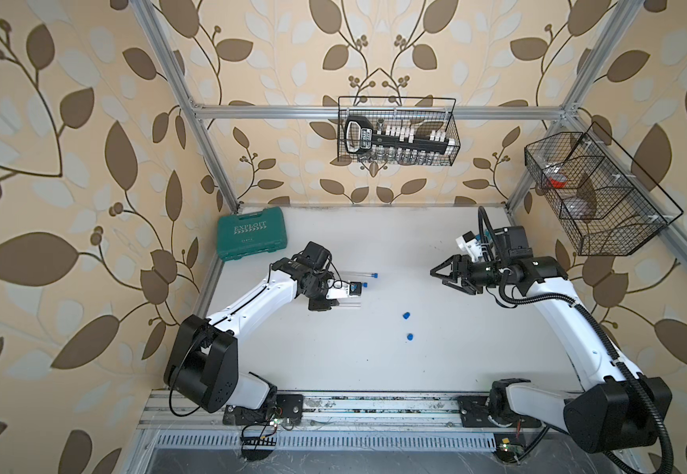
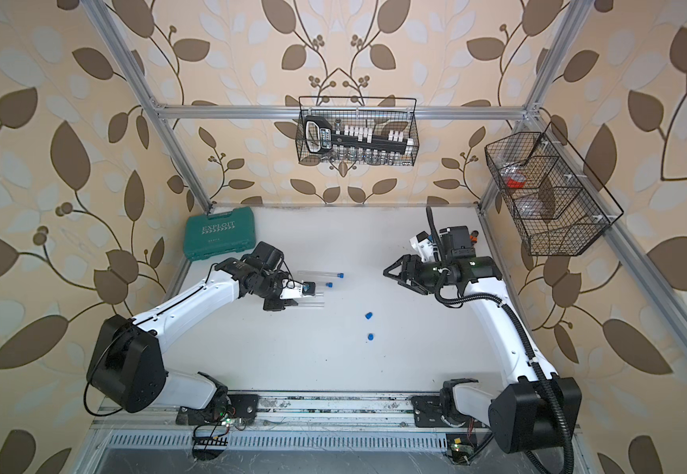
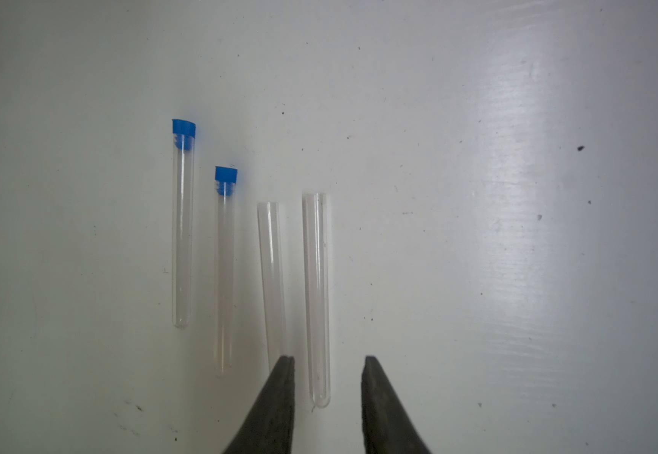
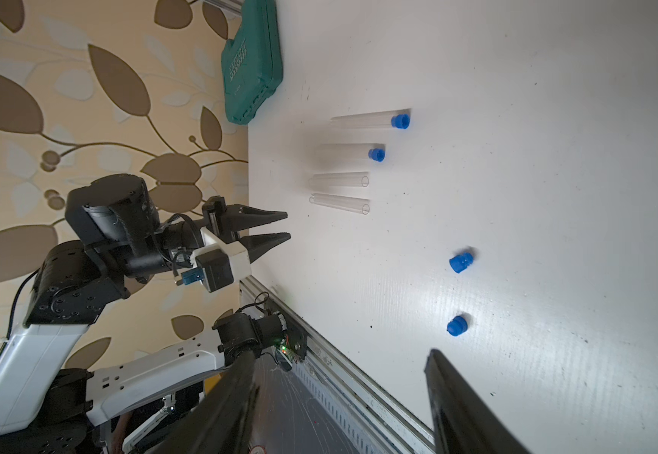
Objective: Insert stoppers into test tubes
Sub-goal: Pick up the test tube at the center of the board.
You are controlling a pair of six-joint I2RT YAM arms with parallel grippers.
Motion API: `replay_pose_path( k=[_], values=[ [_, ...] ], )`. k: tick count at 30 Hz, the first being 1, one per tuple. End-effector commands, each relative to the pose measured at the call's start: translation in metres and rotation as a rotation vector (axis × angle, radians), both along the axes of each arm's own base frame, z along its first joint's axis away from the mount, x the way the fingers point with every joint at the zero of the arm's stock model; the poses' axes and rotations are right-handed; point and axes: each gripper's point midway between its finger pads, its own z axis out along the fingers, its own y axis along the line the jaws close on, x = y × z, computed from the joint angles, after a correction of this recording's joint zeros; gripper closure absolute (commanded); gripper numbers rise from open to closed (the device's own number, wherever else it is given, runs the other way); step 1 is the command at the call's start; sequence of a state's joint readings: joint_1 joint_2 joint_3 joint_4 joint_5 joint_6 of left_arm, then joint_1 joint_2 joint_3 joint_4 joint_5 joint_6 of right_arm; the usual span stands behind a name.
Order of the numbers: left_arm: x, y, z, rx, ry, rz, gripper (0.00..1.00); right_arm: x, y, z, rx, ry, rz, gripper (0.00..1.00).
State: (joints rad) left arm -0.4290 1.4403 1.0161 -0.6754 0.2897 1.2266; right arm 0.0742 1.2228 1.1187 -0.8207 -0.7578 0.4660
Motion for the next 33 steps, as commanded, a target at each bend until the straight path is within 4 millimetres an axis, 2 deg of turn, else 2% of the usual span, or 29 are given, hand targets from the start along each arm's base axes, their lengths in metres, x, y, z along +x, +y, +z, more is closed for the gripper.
replay_pose_path(
  k=[1,9,13,22,33],
  values=[
    [0.006,-0.002,-0.013,0.043,0.0,-0.023,0.68,-0.002,-0.002,-0.006,-0.019,0.002,0.005,0.34],
    [0.016,-0.008,-0.036,0.096,0.034,-0.025,0.68,-0.004,0.0,-0.005,-0.005,-0.002,0.016,0.34],
    [0.024,-0.01,-0.041,0.099,0.023,-0.005,0.67,-0.005,0.001,-0.005,0.006,0.0,0.026,0.34],
    [0.023,-0.008,-0.058,0.132,0.066,0.002,0.65,-0.007,0.003,-0.006,0.013,0.009,0.037,0.34],
    [0.03,-0.007,-0.072,0.159,0.073,0.026,0.66,-0.007,0.004,-0.005,0.016,0.008,0.042,0.34]
  ],
)
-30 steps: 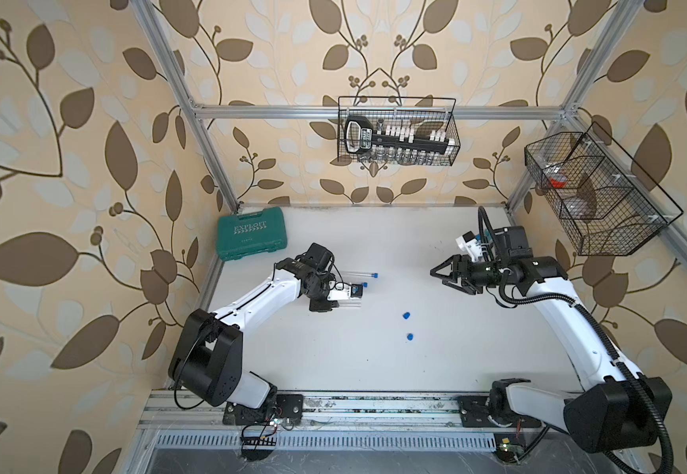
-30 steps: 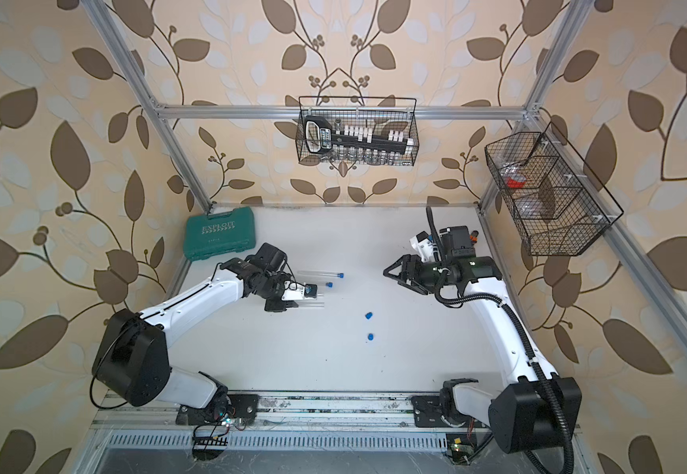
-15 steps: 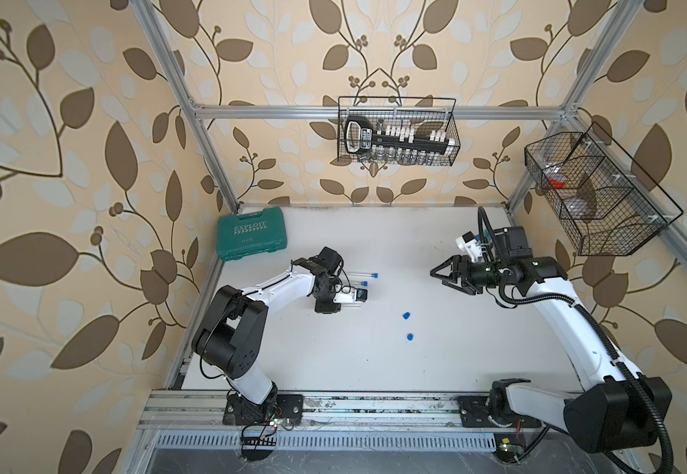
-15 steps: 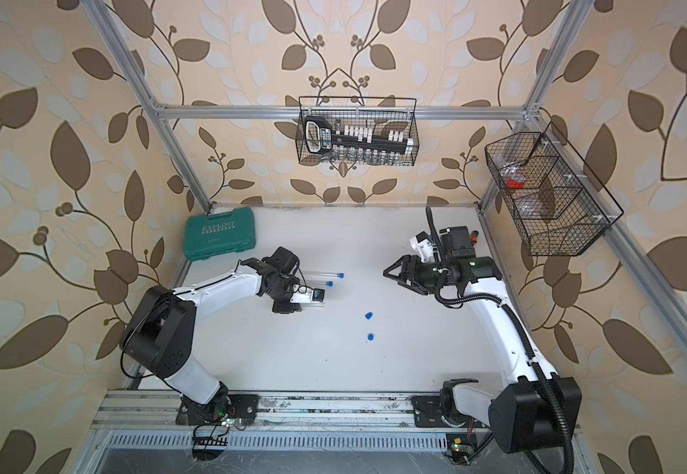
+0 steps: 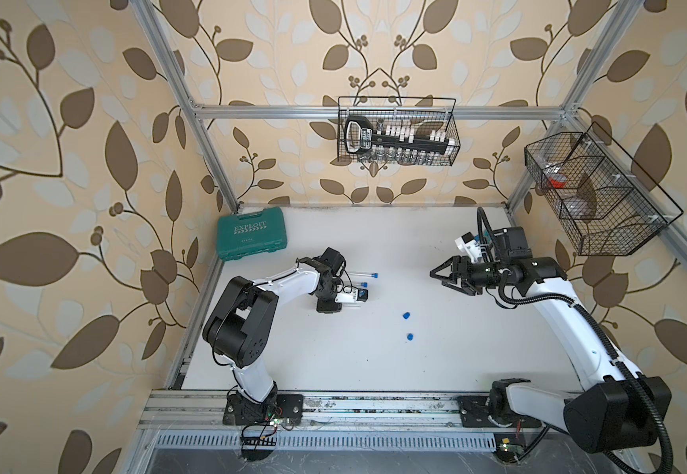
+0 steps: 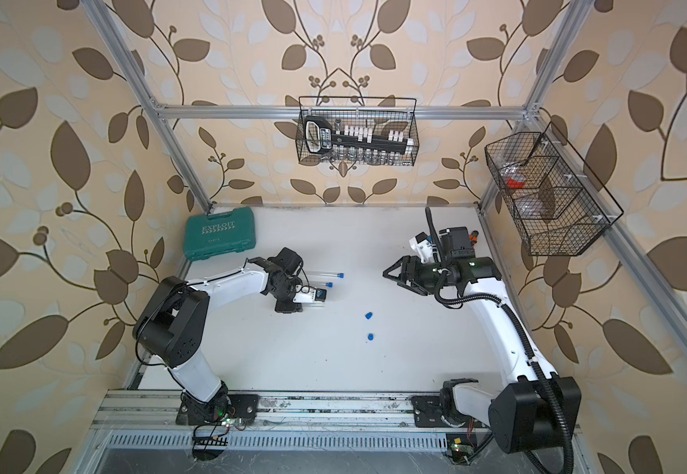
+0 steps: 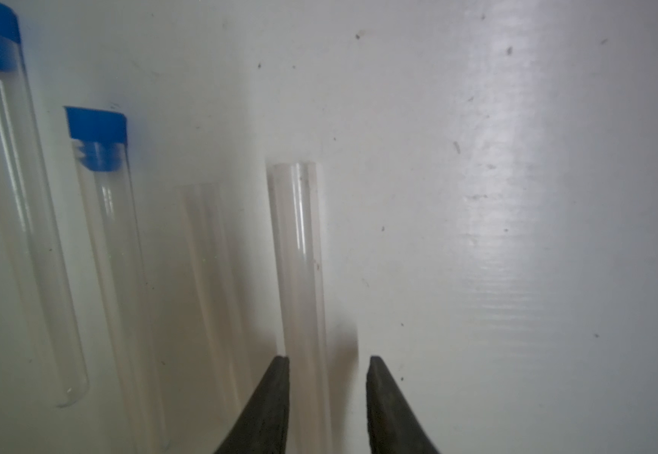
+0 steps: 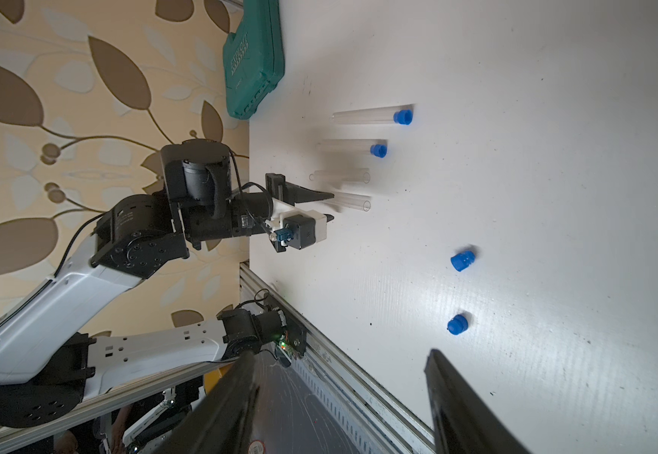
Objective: Insert stoppers into test tubes
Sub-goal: Pick up the test tube at the center of the board.
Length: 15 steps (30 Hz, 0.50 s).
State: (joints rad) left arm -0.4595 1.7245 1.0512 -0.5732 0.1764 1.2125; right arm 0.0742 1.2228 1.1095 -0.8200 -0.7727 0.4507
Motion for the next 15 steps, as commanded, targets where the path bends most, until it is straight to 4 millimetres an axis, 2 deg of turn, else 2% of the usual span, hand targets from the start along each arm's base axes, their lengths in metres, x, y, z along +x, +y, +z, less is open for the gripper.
replay_pose_path(
  k=[1,9,15],
  values=[
    [0.006,-0.005,0.003,0.002,-0.017,0.006,0.66,-0.005,0.002,-0.004,0.009,0.011,0.025,0.34],
    [0.007,-0.003,-0.007,0.028,-0.009,0.015,0.68,-0.007,0.003,-0.003,0.013,0.012,0.03,0.34],
    [-0.001,-0.001,-0.017,0.048,0.029,0.019,0.73,-0.01,0.002,-0.004,0.008,0.018,0.036,0.34]
  ],
)
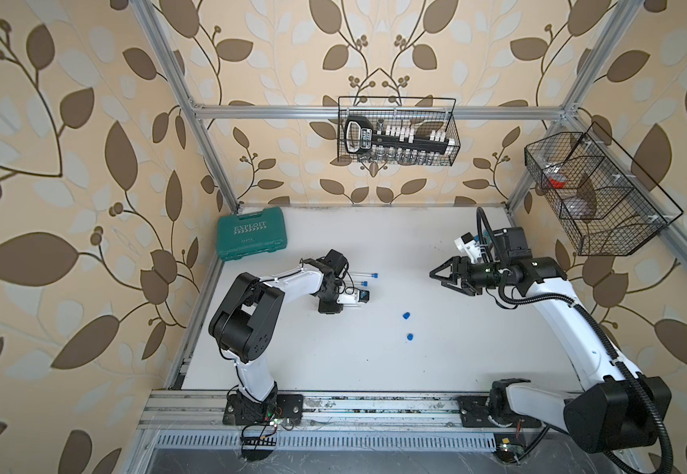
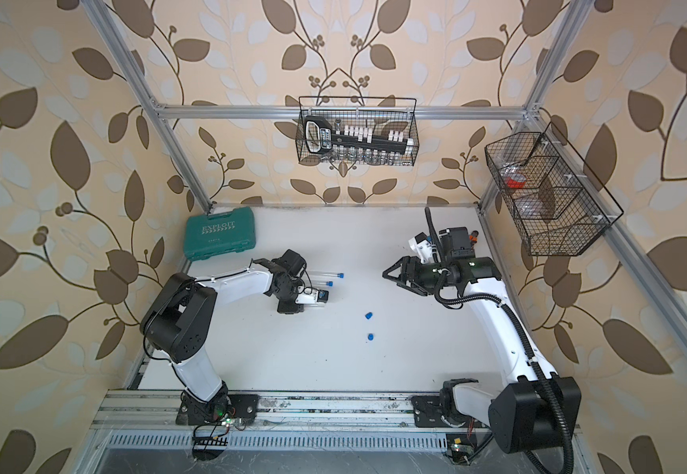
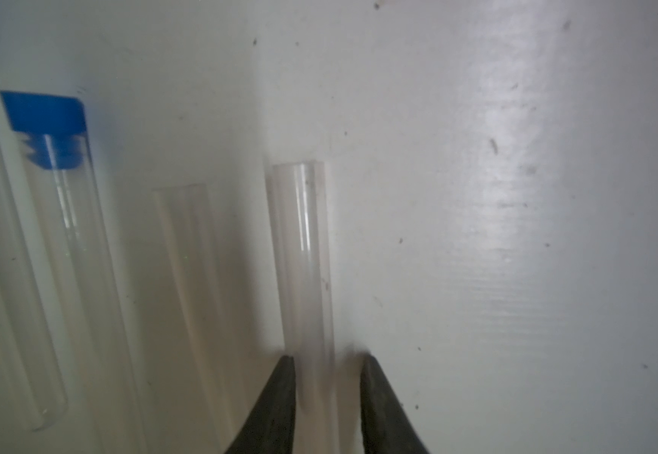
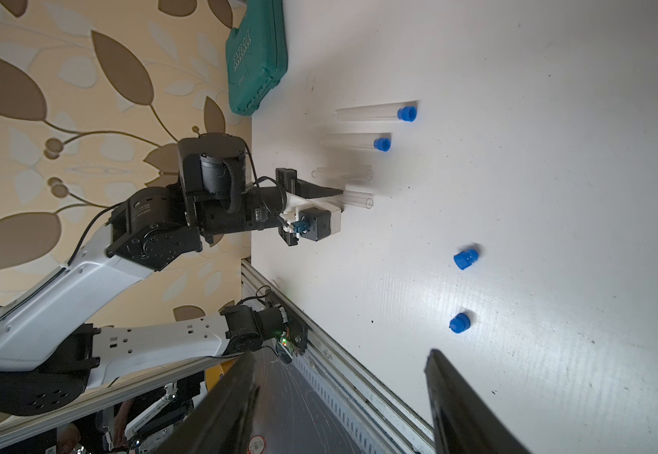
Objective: Insert stoppers into test tubes
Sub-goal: Pick up the test tube at the center of the board.
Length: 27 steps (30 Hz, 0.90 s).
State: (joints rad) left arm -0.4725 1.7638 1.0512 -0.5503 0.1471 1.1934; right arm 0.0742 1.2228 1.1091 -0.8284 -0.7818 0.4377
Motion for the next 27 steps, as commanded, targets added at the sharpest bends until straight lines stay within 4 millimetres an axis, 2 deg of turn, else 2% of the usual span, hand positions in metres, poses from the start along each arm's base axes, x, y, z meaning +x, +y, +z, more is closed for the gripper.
replay_pose_path(
  k=[1,6,11,18,23,27],
  values=[
    [-0.004,0.0,-0.006,0.023,0.025,0.01,0.74,-0.007,0.001,-0.004,0.005,0.016,0.024,0.34],
    [-0.009,0.006,-0.013,0.057,0.046,0.026,0.78,-0.007,0.001,-0.004,0.005,0.018,0.025,0.34],
    [-0.008,0.004,-0.009,0.033,0.029,0.052,0.82,-0.007,0.001,-0.005,-0.001,0.022,0.022,0.33],
    [-0.018,0.007,-0.007,0.025,0.018,0.063,0.87,-0.007,-0.001,-0.006,-0.01,0.026,0.016,0.33],
    [-0.019,-0.003,0.026,-0.07,-0.05,0.087,0.89,-0.01,-0.002,-0.007,-0.017,0.031,0.016,0.33],
    [-0.03,-0.014,0.059,-0.195,-0.08,0.108,0.97,-0.014,0.004,-0.011,-0.032,0.04,0.032,0.33]
  ],
)
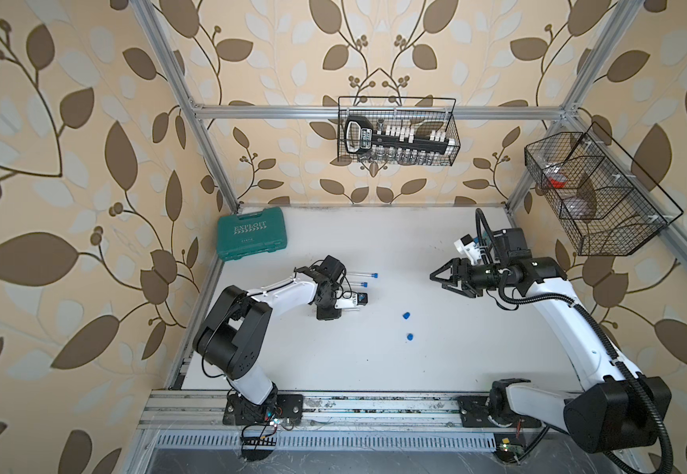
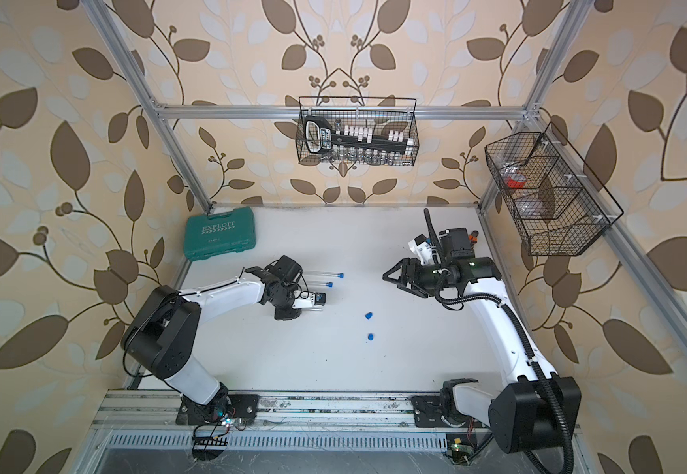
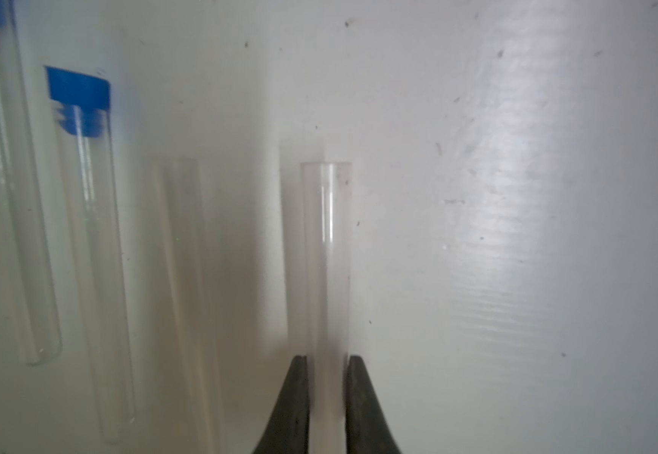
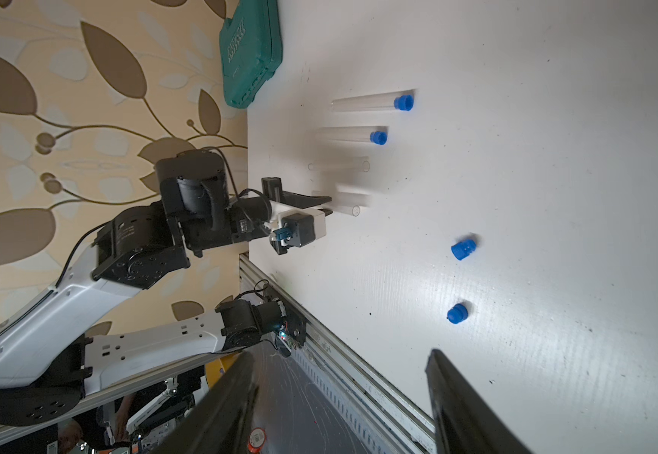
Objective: Insert stoppers into test tubes
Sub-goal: Pick up the test tube at the center of the board.
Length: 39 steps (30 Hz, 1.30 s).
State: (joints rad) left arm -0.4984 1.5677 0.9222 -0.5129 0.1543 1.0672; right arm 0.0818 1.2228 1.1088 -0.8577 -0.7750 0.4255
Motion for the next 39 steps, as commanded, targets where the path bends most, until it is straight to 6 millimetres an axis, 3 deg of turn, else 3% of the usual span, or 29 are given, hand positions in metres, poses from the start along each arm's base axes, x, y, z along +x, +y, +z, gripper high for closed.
replay_pose_path(
  k=[1,8,15,29,39],
  values=[
    [-0.011,-0.018,0.043,-0.166,-0.034,0.02,0.97,-0.009,0.008,-0.009,-0.032,0.017,0.033,0.33],
    [-0.039,-0.053,0.097,-0.479,-0.031,0.027,0.98,-0.015,0.057,-0.009,-0.032,0.008,0.126,0.32],
    [-0.051,-0.072,0.109,-0.581,0.009,0.008,0.98,-0.024,0.114,-0.017,-0.045,0.038,0.235,0.3],
    [-0.051,-0.077,0.113,-0.605,0.027,0.003,0.98,-0.017,0.162,-0.033,-0.042,0.069,0.266,0.54],
    [-0.047,-0.075,0.111,-0.584,0.015,0.021,0.97,-0.016,0.165,-0.042,-0.064,0.086,0.259,0.69]
  ],
)
